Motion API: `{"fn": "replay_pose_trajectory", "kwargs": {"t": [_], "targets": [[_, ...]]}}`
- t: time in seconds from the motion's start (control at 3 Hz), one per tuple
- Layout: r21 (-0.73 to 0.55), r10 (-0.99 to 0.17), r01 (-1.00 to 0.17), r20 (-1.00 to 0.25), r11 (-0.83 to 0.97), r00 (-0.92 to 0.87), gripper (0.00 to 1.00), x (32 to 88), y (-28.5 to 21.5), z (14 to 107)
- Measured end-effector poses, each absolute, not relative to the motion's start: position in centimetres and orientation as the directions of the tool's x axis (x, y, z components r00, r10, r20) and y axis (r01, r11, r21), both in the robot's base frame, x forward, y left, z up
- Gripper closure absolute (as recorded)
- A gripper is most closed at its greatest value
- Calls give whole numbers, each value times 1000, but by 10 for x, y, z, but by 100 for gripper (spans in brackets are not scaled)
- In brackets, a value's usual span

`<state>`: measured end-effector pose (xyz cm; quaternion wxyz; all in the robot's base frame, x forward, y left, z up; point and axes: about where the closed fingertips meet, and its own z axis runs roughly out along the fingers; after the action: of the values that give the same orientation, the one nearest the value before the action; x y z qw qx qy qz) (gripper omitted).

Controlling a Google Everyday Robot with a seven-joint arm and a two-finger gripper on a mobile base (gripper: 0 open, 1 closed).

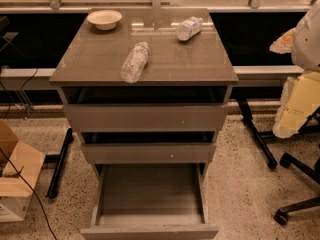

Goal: Place water bottle into bottom drawer

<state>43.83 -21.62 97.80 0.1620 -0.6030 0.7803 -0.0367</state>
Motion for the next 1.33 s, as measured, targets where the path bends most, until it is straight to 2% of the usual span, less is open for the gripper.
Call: {"fn": "replay_pose_trajectory", "kwargs": {"t": [0.33, 0.67, 1.33], "targets": [[-253, -953, -929, -209, 270, -220, 0, 438, -216, 978], [-255, -944, -931, -268, 260, -191, 0, 448, -191, 976], [-255, -903, -940, -417, 227, -105, 0, 486, -102, 968]]}}
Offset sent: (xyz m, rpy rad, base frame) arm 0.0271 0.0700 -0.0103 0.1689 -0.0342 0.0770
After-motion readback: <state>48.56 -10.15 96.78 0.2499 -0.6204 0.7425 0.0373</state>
